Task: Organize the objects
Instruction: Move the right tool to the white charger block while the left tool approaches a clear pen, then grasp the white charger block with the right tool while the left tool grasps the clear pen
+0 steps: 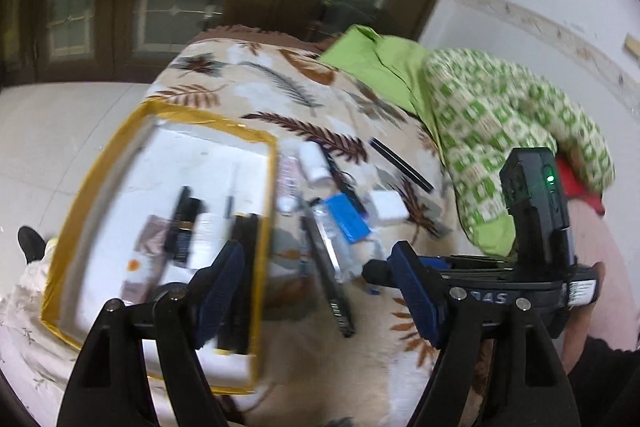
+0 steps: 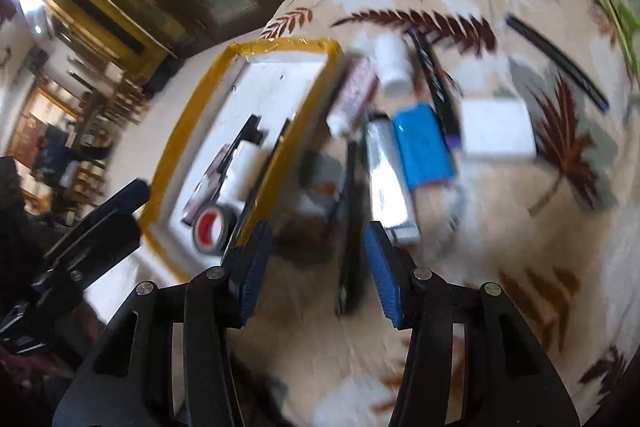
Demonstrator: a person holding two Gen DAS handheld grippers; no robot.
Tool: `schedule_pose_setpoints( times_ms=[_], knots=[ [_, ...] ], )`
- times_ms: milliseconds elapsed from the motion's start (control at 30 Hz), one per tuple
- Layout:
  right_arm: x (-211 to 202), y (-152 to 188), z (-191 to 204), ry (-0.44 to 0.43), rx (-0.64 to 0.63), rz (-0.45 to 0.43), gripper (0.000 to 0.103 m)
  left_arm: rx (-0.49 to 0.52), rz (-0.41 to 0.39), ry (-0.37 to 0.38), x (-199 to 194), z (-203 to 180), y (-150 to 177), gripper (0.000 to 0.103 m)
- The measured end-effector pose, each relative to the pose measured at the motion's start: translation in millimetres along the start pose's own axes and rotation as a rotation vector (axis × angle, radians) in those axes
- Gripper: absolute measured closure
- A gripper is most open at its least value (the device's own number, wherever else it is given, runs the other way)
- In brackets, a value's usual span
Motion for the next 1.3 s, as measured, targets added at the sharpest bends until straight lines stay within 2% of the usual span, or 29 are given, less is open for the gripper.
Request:
schedule_pose_setpoints(
  times_ms=[133,200,300,433,533,667,733,800,900,967,1067,1133,1200,1267,1300],
  knots=[
    [-24.8,17.2,-26.4,-0.028,-0.01,-0.001,0.054,-0.032,0.036,0.008,13.0,-18.5,0.9,0.027],
    [-36.4,24.6,-40.4,-0.004,-0.03,-0.024,0.054,-0.033,0.05,0.013,18.5,-27.6,3.3,0.027],
    [-42.6,34.9,-69.5,0.028,0.026,-0.073,0.054,-0.025,0.065,-0.002,26.9,-36.7,8.6,0.027],
    [-35.3,42.8,-93.8,-0.011,0.09,-0.082,0.054,-0.033,0.114,-0.033,44.5,-41.3,13.0,0.027],
    [-27.1,36.5,-101.8,-0.031,0.109,-0.048,0.054,-0.021,0.139,-0.039,52.6,-44.4,12.8,0.027],
    [-13.1,16.7,-105.6,-0.036,0.06,0.005,0.054,-0.013,0.157,-0.027,58.0,-45.4,15.2,0.027],
    [-8.4,4.6,-105.4,-0.043,0.064,-0.005,0.054,-0.026,0.15,-0.002,59.2,-44.2,15.7,0.027],
    [-6.8,-10.6,-104.6,-0.029,0.088,-0.052,0.054,-0.034,0.157,0.016,62.3,-43.4,17.2,0.027],
    [-5.7,-31.3,-102.8,0.034,0.12,-0.145,0.054,-0.036,0.168,0.019,64.4,-39.8,21.8,0.027],
    [-0.2,-43.7,-100.0,0.09,0.113,-0.173,0.054,-0.048,0.161,0.033,61.7,-35.6,22.6,0.027],
    [20.1,-59.1,-94.4,0.14,0.084,-0.154,0.054,-0.063,0.16,0.057,58.5,-28.3,22.2,0.027],
    [24.9,-67.2,-87.6,0.251,0.017,-0.172,0.054,-0.058,0.162,0.062,58.5,-24.8,23.6,0.027],
    [31.8,-70.9,-76.4,0.322,-0.041,-0.157,0.054,-0.059,0.168,0.075,59.7,-21.6,25.4,0.027],
    [31.4,-71.7,-75.5,0.401,-0.044,-0.159,0.054,-0.06,0.175,0.089,60.8,-19.2,27.3,0.027],
    [25.7,-67.8,-81.3,0.409,-0.024,-0.166,0.054,-0.06,0.175,0.102,60.5,-18.6,28.4,0.027]
  ],
)
Point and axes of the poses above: each gripper's, at about its wrist camera, not at the fingertips, and x roughly the way its jaws point, z to its left, y to its underside, the point moved 4 cm from there along x, roughly the way its jaws point, and after that the axes turned 7 degrees about y, right-handed, at the moved point
